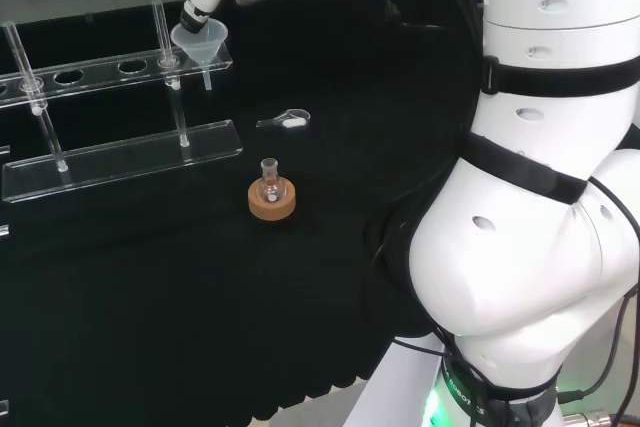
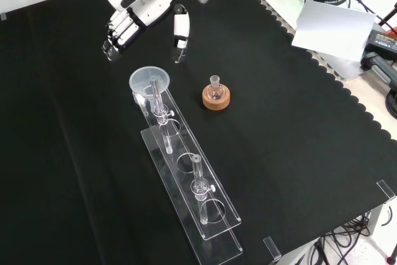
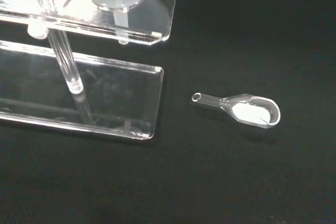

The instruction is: Pick up the funnel from the transparent funnel stand.

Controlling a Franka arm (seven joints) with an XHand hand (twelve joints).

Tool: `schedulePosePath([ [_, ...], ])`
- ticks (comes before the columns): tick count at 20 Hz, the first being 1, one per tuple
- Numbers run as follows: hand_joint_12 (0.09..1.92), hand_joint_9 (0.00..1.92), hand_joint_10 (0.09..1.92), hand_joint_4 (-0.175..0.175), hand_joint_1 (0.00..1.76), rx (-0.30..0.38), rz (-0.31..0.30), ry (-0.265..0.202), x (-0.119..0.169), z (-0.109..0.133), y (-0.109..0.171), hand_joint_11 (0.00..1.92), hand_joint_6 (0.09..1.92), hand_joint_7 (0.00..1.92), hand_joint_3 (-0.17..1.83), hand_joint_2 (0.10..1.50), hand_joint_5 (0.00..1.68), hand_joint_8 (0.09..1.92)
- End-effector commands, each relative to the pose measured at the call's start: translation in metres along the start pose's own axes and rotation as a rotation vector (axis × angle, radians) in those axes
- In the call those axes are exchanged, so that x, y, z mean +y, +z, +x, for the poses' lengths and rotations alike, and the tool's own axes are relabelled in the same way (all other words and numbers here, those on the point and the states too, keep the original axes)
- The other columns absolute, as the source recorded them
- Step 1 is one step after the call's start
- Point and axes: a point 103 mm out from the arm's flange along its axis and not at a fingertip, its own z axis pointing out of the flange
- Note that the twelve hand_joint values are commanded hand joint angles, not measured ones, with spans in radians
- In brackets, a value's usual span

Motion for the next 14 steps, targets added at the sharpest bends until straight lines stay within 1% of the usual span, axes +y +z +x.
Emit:
schedulePosePath([
  [1,1.54,0.0,0.91,0.068,0.55,0.006,0.054,-0.024,0.004,0.009,0.005,0.2,0.09,0.0,0.22,0.76,0.02,0.19],
  [6,1.54,0.0,0.92,0.068,0.58,-0.02,0.059,-0.034,0.007,0.017,0.006,0.2,0.09,0.0,0.23,0.74,0.0,0.21],
  [9,1.54,0.0,0.92,0.068,0.59,-0.022,0.061,-0.041,0.008,0.018,0.007,0.2,0.09,0.0,0.23,0.74,0.0,0.22],
  [14,1.54,0.0,0.9,0.068,0.6,-0.063,0.082,-0.052,0.015,0.028,0.012,0.18,0.09,0.0,0.23,0.73,0.0,0.21],
])
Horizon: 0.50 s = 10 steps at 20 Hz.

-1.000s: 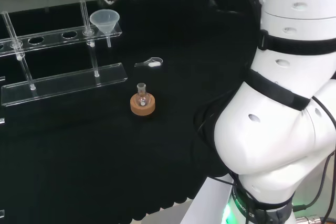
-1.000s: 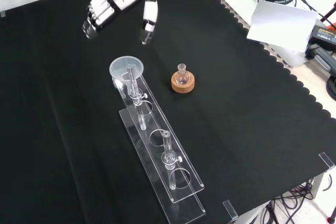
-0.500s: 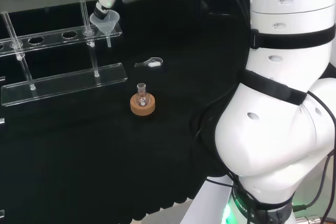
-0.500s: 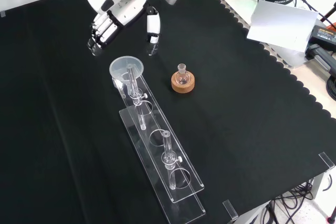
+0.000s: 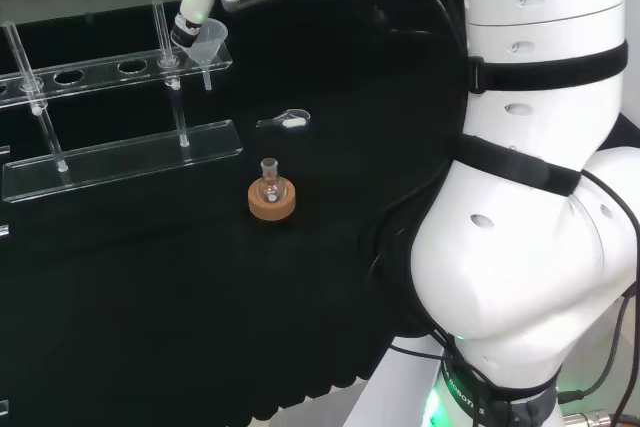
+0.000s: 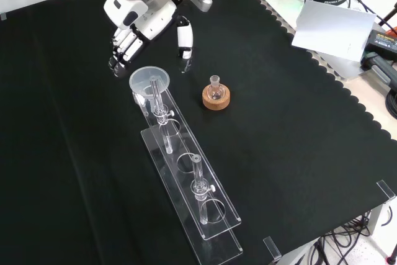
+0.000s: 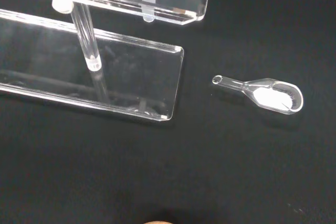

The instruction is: Pick up the funnel from the transparent funnel stand.

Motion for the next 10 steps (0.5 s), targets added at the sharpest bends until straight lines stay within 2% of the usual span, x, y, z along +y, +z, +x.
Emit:
schedulePosePath([
  [1,1.55,0.0,0.9,0.068,0.61,-0.043,0.023,-0.012,0.0079,0.0098,0.0048,0.18,0.09,0.0,0.23,0.73,0.0,0.21],
  [10,1.54,0.0,0.85,0.067,0.67,-0.077,0.007,-0.015,0.0165,0.0139,0.0067,0.16,0.09,0.0,0.25,0.72,0.01,0.18],
])
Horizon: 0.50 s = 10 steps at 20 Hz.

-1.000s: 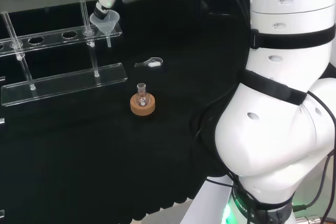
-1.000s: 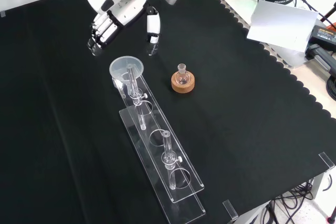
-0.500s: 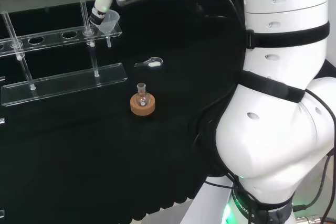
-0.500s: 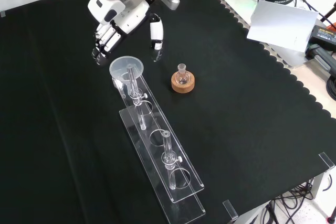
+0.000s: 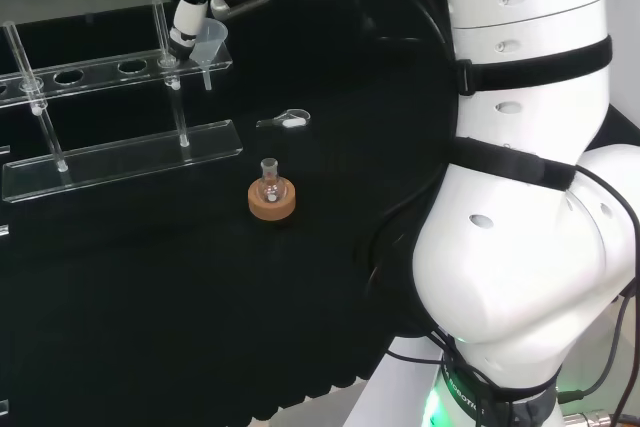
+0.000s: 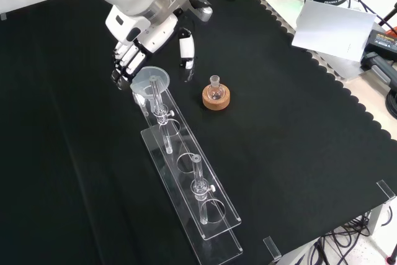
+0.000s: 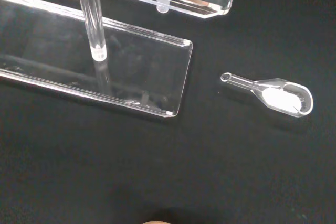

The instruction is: Pick up the funnel from the transparent funnel stand.

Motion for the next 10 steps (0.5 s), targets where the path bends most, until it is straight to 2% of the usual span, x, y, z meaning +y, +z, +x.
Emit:
schedulePosePath([
  [1,1.54,0.0,0.86,0.066,0.68,-0.023,-0.012,0.008,0.005,-0.002,0.001,0.16,0.09,0.0,0.25,0.71,0.01,0.18],
  [10,1.53,0.01,0.92,0.053,0.76,-0.027,-0.009,0.005,0.016,-0.006,0.004,0.19,0.09,0.0,0.29,0.69,0.03,0.24],
])
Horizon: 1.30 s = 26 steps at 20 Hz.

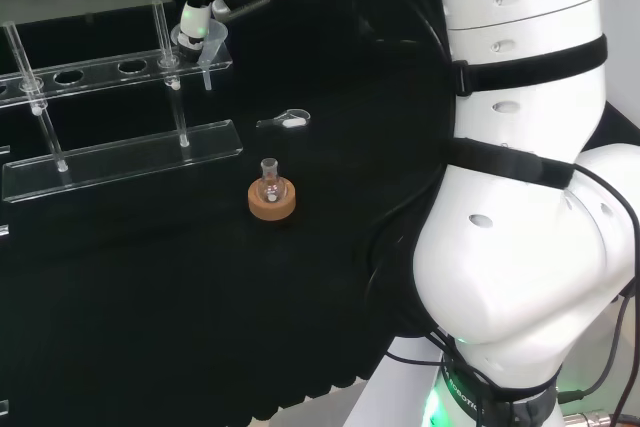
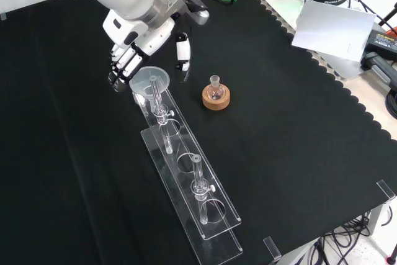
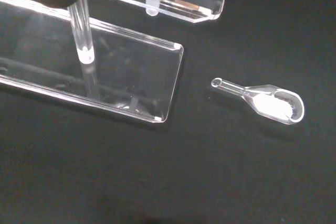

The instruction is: Pick up the funnel from the transparent funnel stand.

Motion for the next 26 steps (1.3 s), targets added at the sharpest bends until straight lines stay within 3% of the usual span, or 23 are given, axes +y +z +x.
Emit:
schedulePosePath([
  [1,1.53,0.01,0.92,0.051,0.76,-0.004,0.0,-0.006,0.007,-0.001,0.002,0.19,0.09,0.0,0.3,0.69,0.03,0.25],
  [8,1.52,0.05,0.91,0.047,0.77,-0.007,0.016,-0.006,0.013,-0.001,0.004,0.2,0.09,0.0,0.36,0.65,0.06,0.3],
  [15,1.51,0.18,0.81,0.036,0.76,-0.023,0.018,-0.004,0.021,-0.001,0.013,0.21,0.09,0.01,0.45,0.62,0.15,0.51],
  [21,1.51,0.23,0.79,0.03,0.76,-0.033,0.01,0.001,0.022,-0.002,0.011,0.21,0.09,0.05,0.47,0.62,0.21,0.57],
  [26,1.48,0.38,0.71,0.018,0.76,-0.049,-0.013,0.014,0.021,-0.002,0.01,0.24,0.09,0.15,0.51,0.64,0.34,0.64],
])
